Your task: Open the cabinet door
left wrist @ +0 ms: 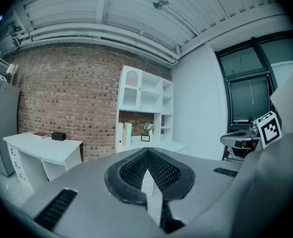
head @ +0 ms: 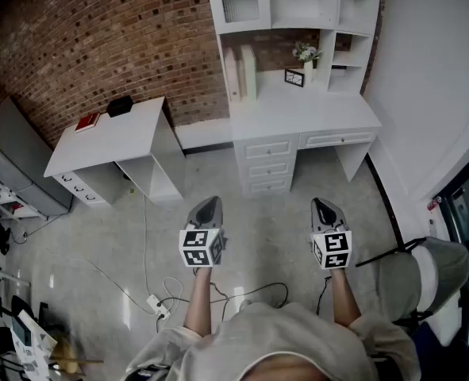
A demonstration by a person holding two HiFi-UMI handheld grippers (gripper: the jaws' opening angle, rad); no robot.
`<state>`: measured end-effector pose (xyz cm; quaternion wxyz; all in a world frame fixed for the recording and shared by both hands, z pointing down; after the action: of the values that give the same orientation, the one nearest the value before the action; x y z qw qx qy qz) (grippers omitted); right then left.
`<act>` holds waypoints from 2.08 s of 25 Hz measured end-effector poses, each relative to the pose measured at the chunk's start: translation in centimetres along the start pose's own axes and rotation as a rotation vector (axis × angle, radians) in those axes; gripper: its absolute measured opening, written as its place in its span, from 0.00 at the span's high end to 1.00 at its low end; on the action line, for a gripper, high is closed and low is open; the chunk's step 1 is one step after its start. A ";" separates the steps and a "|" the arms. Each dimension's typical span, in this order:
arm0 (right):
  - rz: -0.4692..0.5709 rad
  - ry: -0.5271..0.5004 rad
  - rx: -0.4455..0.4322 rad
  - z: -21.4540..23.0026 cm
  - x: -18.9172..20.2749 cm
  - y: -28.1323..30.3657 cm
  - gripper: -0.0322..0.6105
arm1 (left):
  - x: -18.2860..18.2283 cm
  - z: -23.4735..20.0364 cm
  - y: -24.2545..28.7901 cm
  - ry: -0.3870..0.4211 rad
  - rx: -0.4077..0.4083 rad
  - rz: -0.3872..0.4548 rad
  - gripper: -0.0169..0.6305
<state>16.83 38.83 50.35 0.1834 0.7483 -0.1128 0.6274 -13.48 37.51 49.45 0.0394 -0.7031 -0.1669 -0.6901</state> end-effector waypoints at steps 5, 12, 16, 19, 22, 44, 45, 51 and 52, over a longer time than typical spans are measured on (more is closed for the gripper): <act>-0.005 0.001 -0.004 0.2 -0.1 -0.5 0.93 | 0.1 0.7 -0.2 -0.005 0.001 -0.005 0.93; -0.004 0.007 -0.007 2.0 0.9 -1.4 0.93 | 0.7 3.1 0.3 0.015 -0.003 -0.019 0.93; 0.009 0.000 -0.035 3.1 1.2 -2.3 0.93 | 0.8 4.9 0.2 0.034 -0.038 -0.016 0.93; 0.019 0.001 -0.045 3.7 1.7 -3.0 0.93 | 1.5 6.4 0.1 0.058 -0.053 -0.026 0.93; 0.022 -0.009 -0.058 4.2 2.1 -3.1 0.93 | 2.1 7.4 0.2 0.038 -0.058 -0.026 0.93; 0.016 -0.031 -0.060 8.8 1.0 12.8 0.93 | 0.6 1.2 16.4 0.011 -0.012 -0.010 0.93; 0.018 -0.034 -0.057 9.1 0.6 14.2 0.93 | 0.2 0.6 17.8 0.010 -0.007 -0.009 0.93; 0.010 -0.041 -0.058 10.6 -1.2 22.6 0.93 | -2.2 -3.3 25.4 0.008 0.017 -0.007 0.93; 0.006 -0.041 -0.059 10.7 -1.4 24.0 0.93 | -2.5 -4.0 26.6 0.008 0.023 -0.009 0.93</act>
<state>16.60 12.56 50.58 0.2012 0.7552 -0.1370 0.6087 -9.56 10.92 51.83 0.0451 -0.6991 -0.1775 -0.6912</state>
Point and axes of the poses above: the fingertips, and each gripper's own axes: y forward along the fingers, z to its right, x out of its underside, the point moved 5 cm from there along -y, backward along the fingers, and after that the axes turned 4 degrees about -x, right-handed, at the moved point
